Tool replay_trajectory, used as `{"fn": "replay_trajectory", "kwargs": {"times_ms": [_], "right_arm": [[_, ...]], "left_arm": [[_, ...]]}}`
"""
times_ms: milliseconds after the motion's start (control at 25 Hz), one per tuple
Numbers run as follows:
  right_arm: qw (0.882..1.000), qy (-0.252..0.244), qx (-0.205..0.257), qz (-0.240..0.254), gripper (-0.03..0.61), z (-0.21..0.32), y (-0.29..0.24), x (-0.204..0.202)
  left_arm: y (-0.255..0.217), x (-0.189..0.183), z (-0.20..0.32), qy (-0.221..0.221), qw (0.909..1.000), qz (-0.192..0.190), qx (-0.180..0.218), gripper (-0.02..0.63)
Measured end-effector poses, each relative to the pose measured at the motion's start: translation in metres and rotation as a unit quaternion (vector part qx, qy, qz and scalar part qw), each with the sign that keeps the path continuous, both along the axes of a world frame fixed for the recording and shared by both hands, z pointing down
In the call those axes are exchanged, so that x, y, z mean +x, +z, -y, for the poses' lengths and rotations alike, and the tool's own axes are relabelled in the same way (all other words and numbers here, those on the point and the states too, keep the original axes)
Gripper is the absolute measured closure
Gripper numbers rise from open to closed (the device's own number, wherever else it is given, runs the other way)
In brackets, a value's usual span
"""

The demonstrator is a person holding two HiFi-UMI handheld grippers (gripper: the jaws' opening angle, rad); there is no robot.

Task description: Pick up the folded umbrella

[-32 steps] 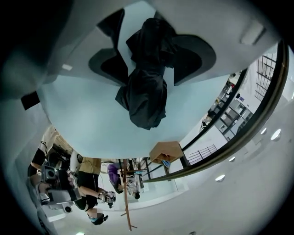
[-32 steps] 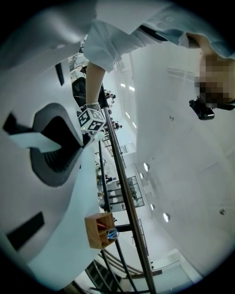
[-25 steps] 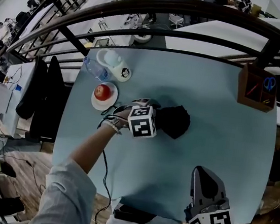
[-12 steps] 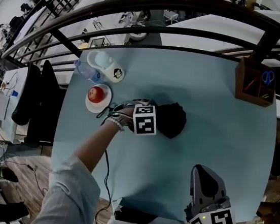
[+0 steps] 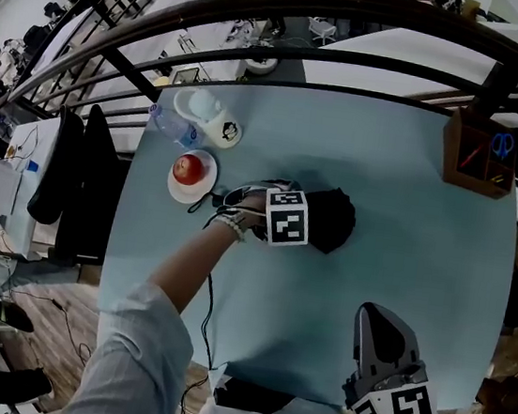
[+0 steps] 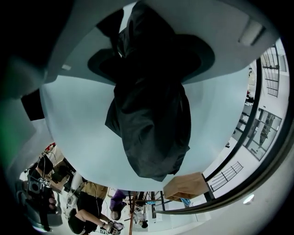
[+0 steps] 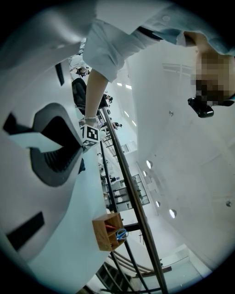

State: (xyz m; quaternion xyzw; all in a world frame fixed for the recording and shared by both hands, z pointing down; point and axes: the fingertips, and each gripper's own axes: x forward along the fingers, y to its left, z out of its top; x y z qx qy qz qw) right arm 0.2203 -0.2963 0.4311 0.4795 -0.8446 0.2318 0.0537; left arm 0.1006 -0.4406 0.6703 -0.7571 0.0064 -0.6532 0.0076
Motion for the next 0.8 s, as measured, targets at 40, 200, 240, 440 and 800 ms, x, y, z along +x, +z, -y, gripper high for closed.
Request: {"fn": "replay_trajectory", "kwargs": {"times_ms": [40,200,240,440,800], "right_arm": [[1.000,0.000,0.000,-0.001,0.578,-0.002,-0.001,-0.002],[1.000,0.002,0.003,-0.004,0.578,-0.011,-0.004,-0.008],[1.000,0.003,0.004,-0.005,0.578,-0.014,-0.005,-0.010],[1.000,0.012,0.010,-0.017,0.578,-0.026,-0.008,-0.016],[0.999,0.035,0.027,-0.022,0.578,-0.043,-0.025,-0.029]], "left_arm": [[-0.001,0.000,0.000,0.002,0.9999,-0.003,0.009,0.308],[-0.003,-0.001,-0.002,-0.007,0.9983,-0.021,0.054,0.322],[-0.004,-0.003,-0.002,-0.015,0.9973,-0.028,0.067,0.324],[-0.005,-0.009,0.000,-0.047,0.9911,-0.050,0.114,0.324],[-0.045,-0.008,-0.005,-0.079,0.9780,-0.116,0.154,0.324]]}}
